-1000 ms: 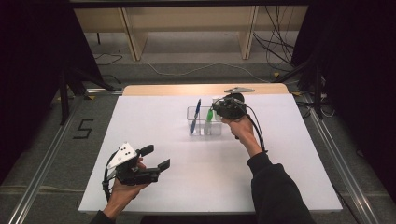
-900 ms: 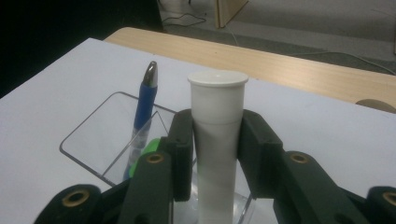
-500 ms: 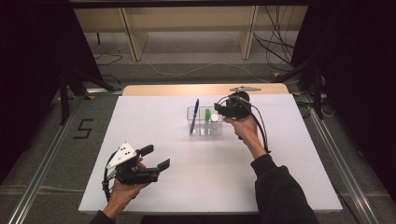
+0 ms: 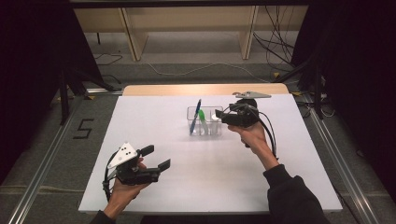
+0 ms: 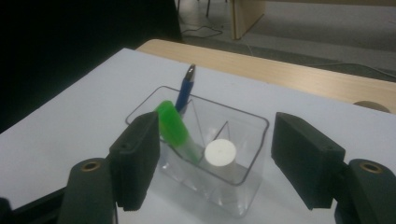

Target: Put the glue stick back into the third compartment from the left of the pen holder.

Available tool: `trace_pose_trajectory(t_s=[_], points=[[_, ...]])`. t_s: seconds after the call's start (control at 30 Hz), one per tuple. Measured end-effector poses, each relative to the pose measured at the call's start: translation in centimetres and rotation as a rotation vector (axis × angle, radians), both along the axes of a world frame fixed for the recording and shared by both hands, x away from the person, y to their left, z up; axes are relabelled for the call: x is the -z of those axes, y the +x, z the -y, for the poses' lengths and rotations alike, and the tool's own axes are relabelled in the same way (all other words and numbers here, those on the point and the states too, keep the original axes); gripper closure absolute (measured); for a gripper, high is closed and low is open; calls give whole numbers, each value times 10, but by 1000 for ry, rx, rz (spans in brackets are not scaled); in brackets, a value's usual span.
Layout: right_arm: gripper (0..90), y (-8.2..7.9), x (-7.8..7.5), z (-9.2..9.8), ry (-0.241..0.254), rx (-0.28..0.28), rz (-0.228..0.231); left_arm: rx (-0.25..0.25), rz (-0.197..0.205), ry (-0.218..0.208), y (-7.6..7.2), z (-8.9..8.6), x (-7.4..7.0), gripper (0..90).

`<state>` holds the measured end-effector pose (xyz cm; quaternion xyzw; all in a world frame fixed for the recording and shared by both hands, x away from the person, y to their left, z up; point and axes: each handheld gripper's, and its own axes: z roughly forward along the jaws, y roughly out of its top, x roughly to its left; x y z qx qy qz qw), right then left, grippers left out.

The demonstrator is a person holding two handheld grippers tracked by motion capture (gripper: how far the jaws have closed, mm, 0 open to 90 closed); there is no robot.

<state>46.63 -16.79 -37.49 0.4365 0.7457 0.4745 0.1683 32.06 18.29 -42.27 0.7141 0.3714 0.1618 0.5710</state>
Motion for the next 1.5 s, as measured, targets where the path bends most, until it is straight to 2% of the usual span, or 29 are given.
trace_pose_trajectory(t_s=[0.3, 0.47, 0.7, 1.5], points=[[294, -19, 3, -4, 6, -57, 21, 5, -3, 2, 0, 1, 0, 150], [279, -26, 6, -4, 19, -79, 18, 7, -6, 2, 0, 1, 0, 150], [266, -36, 7, -4, 22, -104, 40, 9, -8, 2, 0, 1, 0, 150], [247, -66, 19, 10, 36, -127, 56, 23, -16, 10, 1, 1, 0, 150]])
